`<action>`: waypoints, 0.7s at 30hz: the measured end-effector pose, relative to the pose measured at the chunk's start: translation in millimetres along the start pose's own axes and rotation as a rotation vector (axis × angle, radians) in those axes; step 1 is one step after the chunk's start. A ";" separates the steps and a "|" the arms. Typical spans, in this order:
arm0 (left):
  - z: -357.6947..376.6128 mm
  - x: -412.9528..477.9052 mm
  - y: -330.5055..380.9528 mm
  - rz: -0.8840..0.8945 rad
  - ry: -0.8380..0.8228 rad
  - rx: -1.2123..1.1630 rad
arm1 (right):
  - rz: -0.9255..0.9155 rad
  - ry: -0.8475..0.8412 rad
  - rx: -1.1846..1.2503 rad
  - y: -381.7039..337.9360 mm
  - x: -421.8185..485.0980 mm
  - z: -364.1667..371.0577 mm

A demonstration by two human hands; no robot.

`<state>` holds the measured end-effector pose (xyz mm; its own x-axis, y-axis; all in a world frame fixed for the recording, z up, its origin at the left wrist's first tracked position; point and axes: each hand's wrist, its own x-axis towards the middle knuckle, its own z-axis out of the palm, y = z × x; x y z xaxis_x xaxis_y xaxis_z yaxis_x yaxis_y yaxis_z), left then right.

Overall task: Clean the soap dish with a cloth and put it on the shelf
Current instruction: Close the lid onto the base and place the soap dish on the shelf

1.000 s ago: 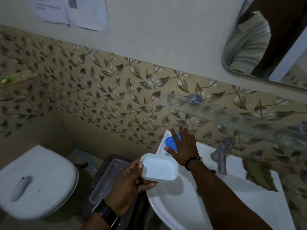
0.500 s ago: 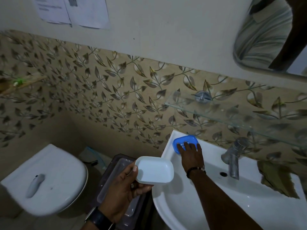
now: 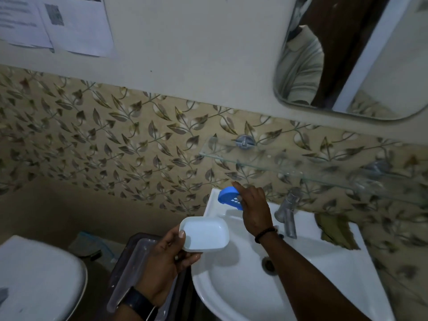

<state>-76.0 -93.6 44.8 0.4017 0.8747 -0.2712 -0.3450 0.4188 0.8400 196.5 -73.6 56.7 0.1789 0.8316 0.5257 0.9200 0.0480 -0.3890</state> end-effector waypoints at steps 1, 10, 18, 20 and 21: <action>3.6 2.4 -1.5 0.006 -0.013 0.004 | 0.004 0.016 0.060 -1.6 0.5 -9.1; 42.1 17.8 -17.7 -0.056 -0.110 -0.035 | 0.108 0.030 0.008 -25.8 -16.5 -87.1; 92.8 8.3 -25.1 -0.103 -0.316 0.003 | 0.081 -0.126 -0.083 -34.0 -41.2 -124.2; 101.5 5.5 -28.2 -0.097 -0.366 0.029 | 0.093 -0.145 -0.122 -32.4 -48.9 -130.4; 105.1 4.7 -29.6 -0.092 -0.381 0.038 | 0.103 -0.149 -0.123 -30.7 -52.0 -133.2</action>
<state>25.2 -127.5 68.1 0.7178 0.6781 -0.1579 -0.2645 0.4754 0.8391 205.4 -192.0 142.1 0.2288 0.9018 0.3666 0.9368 -0.1016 -0.3347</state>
